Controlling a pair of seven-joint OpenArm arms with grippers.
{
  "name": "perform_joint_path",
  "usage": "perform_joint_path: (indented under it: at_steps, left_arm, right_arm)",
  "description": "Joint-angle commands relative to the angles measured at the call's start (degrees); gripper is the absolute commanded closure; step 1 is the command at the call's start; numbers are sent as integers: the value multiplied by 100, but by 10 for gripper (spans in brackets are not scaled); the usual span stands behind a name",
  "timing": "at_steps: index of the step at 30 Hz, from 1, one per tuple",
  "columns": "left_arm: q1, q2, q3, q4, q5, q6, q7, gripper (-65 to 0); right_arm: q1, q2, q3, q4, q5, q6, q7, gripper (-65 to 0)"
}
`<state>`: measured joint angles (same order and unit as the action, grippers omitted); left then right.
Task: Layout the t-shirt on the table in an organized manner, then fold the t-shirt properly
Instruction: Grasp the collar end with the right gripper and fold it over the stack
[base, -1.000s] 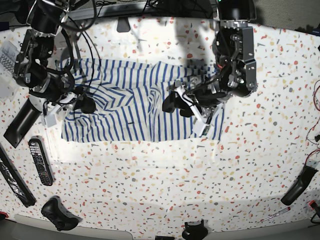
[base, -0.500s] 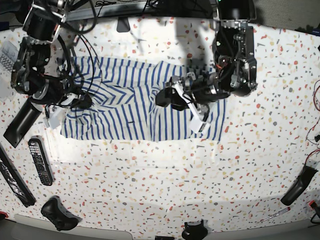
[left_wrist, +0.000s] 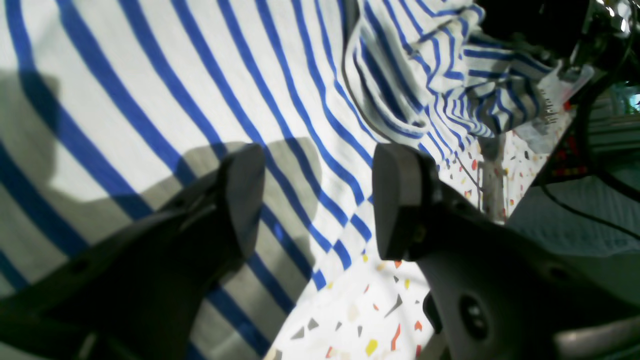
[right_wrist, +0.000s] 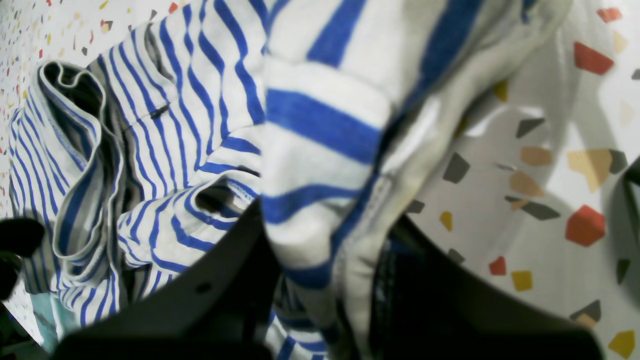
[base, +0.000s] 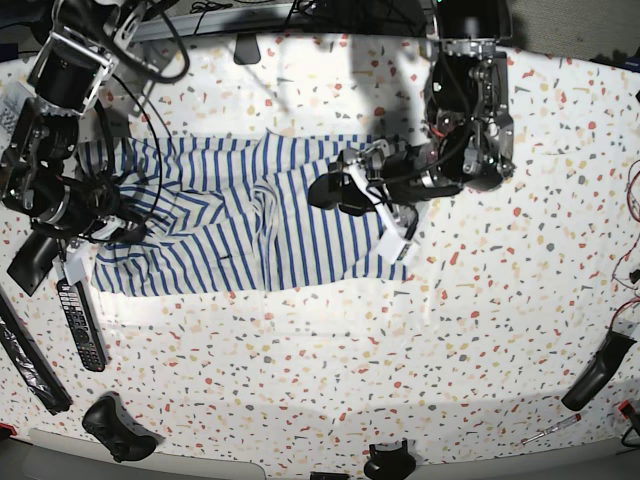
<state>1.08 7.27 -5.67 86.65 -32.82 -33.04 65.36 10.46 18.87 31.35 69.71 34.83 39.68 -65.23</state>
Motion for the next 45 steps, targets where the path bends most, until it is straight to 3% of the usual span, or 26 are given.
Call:
perform_joint_path:
  at_steps: [1,5,9,15,28,32,38,41,45]
  left_arm:
    - [24,114,15,109,-59,-107,-164,-313]
    - [466,111,15,109,487,-151,-682,-313]
    - [686,114,15,109,544,-151,-846,-313]
    - [573,114,15,109,625,-151,-977,-313]
    - [337,111,15,109,1696,-98,-1725,-313]
    - [271,114,15,109,1694,-81,-1731,-313]
    - [225,114,15,109,1696,-83,-1751,-313]
    - [225,114,15,109,1696,-83,-1751,-313]
    - [225,114,15,109,1696,-83,-1751,-313]
  right_arm:
    - [127,98,24,79,184,32,96,0]
    - [129,96,24,79,186,32,96,0]
    - [127,96,24,79,417,32,96,0]
    - [125,85,13,227,835,32,50,0]
    - [79,66,-46,962,1987,-85,20,0]
    - [79,63,-452,984,1987,-118,20,0]
    - [83,26,-1676,1141,2024,-175,22,0]
    - [83,-188,-2083,1438,1915,-236,22,0]
    - [83,-721,-2293,1987,1757,-313,22,0]
